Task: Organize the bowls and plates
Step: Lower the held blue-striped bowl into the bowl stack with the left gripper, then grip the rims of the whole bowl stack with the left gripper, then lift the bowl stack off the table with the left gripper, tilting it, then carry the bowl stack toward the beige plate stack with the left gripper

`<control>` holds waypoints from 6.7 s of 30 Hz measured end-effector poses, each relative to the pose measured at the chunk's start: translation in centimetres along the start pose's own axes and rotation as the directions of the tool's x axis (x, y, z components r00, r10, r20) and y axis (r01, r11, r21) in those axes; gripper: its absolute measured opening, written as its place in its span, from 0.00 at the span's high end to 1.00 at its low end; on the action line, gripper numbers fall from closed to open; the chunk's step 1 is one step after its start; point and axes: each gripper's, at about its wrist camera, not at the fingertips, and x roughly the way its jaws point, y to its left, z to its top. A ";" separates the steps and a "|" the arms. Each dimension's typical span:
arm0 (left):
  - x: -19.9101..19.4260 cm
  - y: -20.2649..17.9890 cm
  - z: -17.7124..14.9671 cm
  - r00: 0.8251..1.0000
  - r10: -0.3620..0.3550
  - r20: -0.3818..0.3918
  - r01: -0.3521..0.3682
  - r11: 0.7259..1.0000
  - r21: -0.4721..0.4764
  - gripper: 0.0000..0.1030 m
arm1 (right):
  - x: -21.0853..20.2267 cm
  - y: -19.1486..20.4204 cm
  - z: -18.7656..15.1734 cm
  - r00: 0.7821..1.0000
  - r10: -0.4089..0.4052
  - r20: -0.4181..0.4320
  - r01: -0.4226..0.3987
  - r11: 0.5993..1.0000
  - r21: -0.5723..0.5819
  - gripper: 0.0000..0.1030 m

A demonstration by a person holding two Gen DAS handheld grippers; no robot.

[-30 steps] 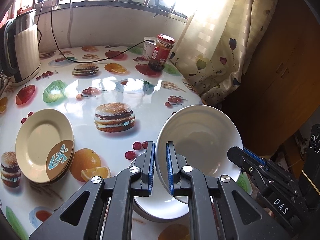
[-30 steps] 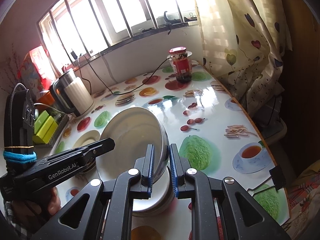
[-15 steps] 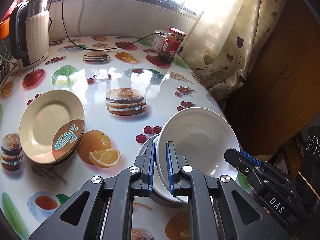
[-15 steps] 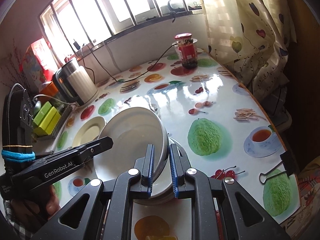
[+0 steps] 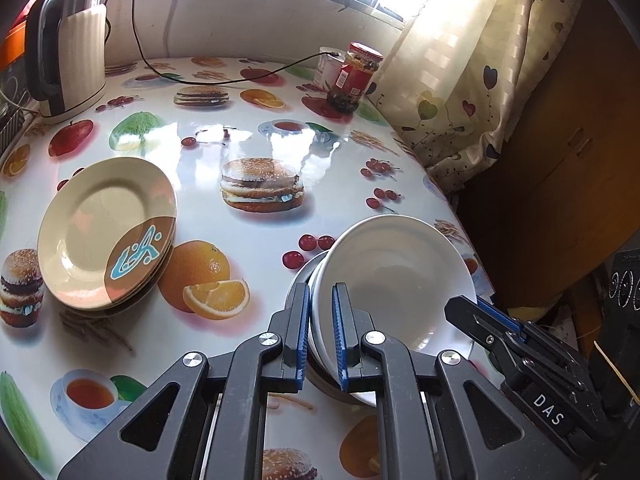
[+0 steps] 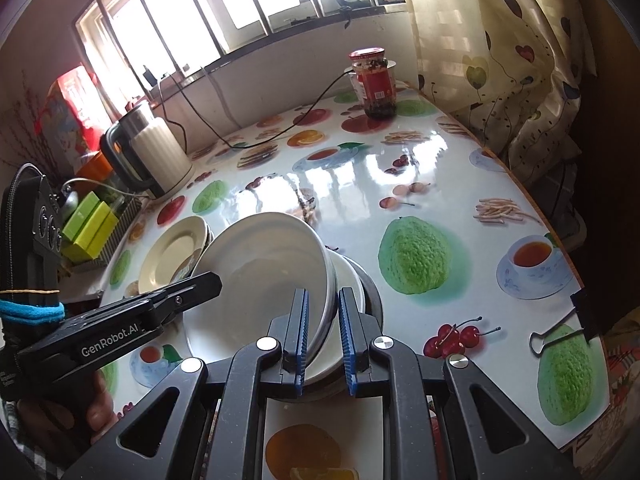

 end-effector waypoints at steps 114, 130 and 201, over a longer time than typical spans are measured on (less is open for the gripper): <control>1.6 5.6 -3.9 0.985 -0.174 0.010 0.172 0.966 -0.192 0.79 | 0.5 -8.0 -3.9 0.983 0.177 0.054 -0.184 0.963 0.198 0.78; 3.3 6.9 -3.7 0.965 -0.263 0.008 0.257 0.932 -0.255 0.79 | 2.7 -9.2 -4.3 0.951 0.308 0.018 -0.301 0.917 0.263 0.78; 2.6 5.3 -3.4 0.972 -0.230 0.041 0.233 0.959 -0.162 0.95 | 3.7 -10.3 -4.5 0.887 0.458 0.061 -0.451 0.830 0.327 0.91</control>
